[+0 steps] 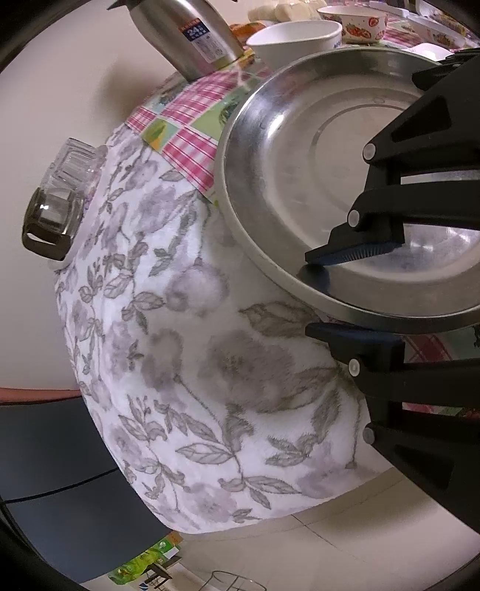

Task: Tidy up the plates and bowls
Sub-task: 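Lift the steel basin with the left tool and set it down nearer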

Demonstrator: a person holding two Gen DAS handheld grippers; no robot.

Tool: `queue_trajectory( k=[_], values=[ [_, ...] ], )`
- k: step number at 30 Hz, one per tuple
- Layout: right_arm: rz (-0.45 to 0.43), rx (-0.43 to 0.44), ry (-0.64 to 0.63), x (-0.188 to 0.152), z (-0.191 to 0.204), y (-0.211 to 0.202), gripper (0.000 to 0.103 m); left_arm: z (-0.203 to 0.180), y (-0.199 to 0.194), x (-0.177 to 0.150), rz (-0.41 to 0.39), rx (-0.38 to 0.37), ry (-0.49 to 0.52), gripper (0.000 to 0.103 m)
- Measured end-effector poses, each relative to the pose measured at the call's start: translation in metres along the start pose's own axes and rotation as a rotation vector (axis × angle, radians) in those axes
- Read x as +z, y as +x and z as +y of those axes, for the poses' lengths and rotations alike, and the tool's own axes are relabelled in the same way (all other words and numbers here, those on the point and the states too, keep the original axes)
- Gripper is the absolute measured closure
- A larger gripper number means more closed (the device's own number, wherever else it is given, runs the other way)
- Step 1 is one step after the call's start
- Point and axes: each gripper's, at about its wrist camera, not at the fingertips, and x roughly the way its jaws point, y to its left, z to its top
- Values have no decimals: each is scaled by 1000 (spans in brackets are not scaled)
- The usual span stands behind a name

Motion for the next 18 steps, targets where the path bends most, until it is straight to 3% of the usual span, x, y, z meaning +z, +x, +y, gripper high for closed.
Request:
queue_trajectory(
  k=[12,18],
  values=[
    [-125,6,-2,13,-5,-44,85,-11,-45,-1,-126,-136,18,70],
    [-151,-1,10,15,-18,-62,85,-25,-59,-10,-143,-184,47,70]
  ],
)
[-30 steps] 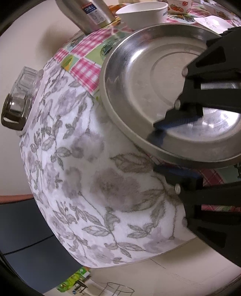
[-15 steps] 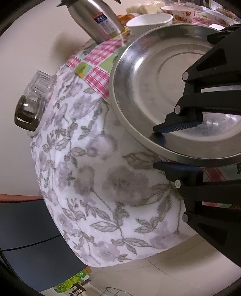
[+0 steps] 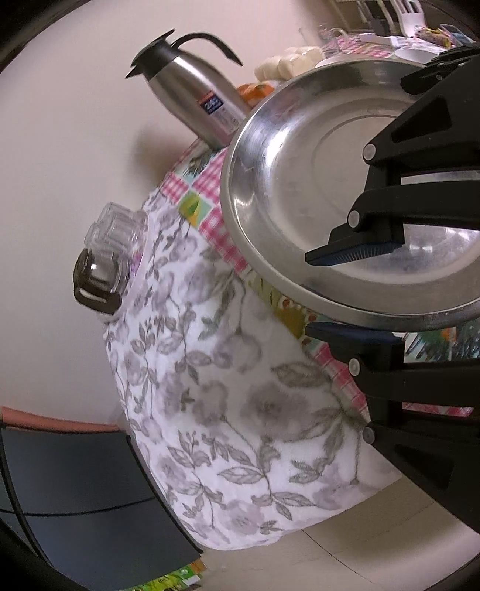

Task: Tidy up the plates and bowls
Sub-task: 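Lift the steel basin with the left tool and set it down nearer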

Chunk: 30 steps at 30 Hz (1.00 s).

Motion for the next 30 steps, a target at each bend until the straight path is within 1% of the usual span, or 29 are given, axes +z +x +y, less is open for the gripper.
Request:
queue_trajectory(
  k=[7,15,21,25,30],
  values=[
    [6,-26,8,-5,-21,-13,83,-19,-5,-12,15,-41,23,70],
    [11,-71,29,-9,-49,-27,80,-54,-13,-31,18,-74,97,70],
    [7,-85,55,-14,-75,-43,79,-78,-14,-45,41,-101,136,70],
    [27,-83,79,-20,-90,-47,79,-87,-14,-54,66,-109,152,70],
    [53,-100,99,-27,-108,-53,79,-107,-12,-69,100,-114,222,70]
  ],
)
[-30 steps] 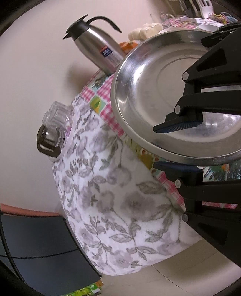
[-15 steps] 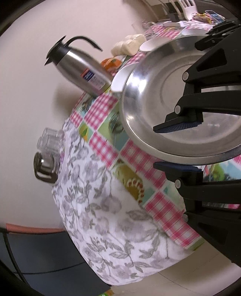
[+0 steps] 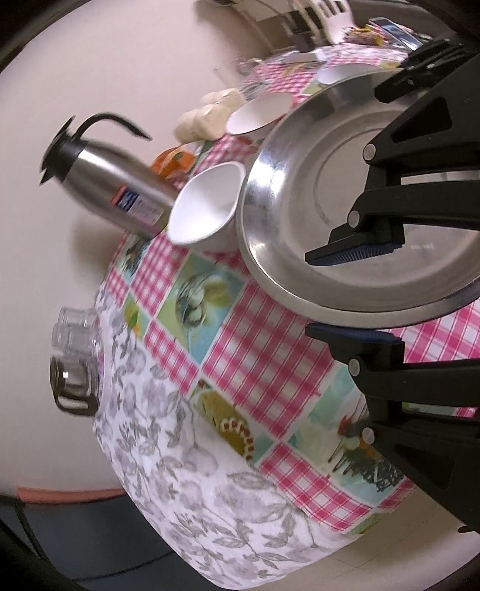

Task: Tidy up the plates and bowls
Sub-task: 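Lift the steel basin with the left tool and set it down nearer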

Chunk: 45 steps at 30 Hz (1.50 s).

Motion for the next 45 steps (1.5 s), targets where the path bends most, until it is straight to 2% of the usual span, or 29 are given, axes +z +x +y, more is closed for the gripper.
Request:
queue_trajectory(
  k=[11,19,31,42,43,45],
  values=[
    [77,-81,40,-11,-45,2,80,-41,20,-23,118,-28,149,70],
    [149,-101,96,-18,-66,7,80,-50,34,-32,202,-33,180,70],
    [253,-129,74,-27,-64,25,80,-45,34,-30,196,-42,158,70],
    [254,-139,82,-27,-64,24,79,-44,32,-29,182,-42,153,69],
    [251,-141,81,-26,-64,24,78,-45,32,-29,178,-37,157,69],
    [247,-138,82,-25,-64,23,63,-45,32,-29,174,-25,162,56]
  ],
)
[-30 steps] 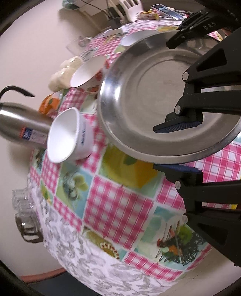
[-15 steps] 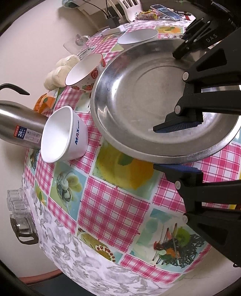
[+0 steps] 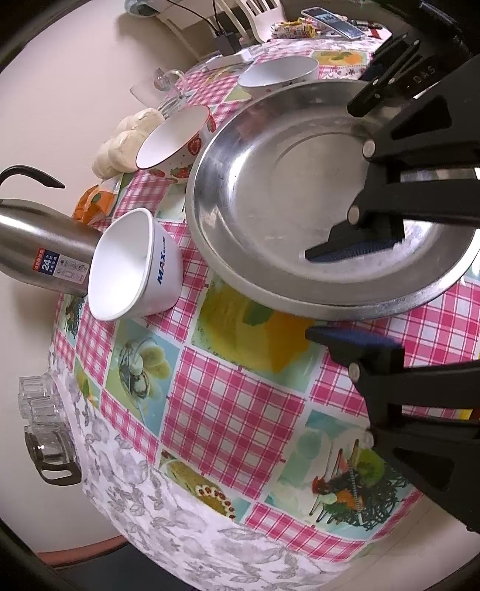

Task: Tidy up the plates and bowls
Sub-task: 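Lift the steel basin with the left tool and set it down nearer, then open the left tool and release the steel basin rim, then move the right tool to the floral-rimmed plate rim and close on it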

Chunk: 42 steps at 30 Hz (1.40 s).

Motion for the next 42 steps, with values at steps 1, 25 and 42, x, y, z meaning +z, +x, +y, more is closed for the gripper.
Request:
queue_trajectory(
  k=[1,25,42],
  values=[
    [-5,4,1,0,0,-1,49,0,0,0,-3,2,-2,53],
    [-111,-3,-58,3,12,-14,0,11,-10,5,-103,121,-2,10],
    [-182,-29,30,9,-14,-35,0,-11,-38,5,-280,159,80,1]
  ],
)
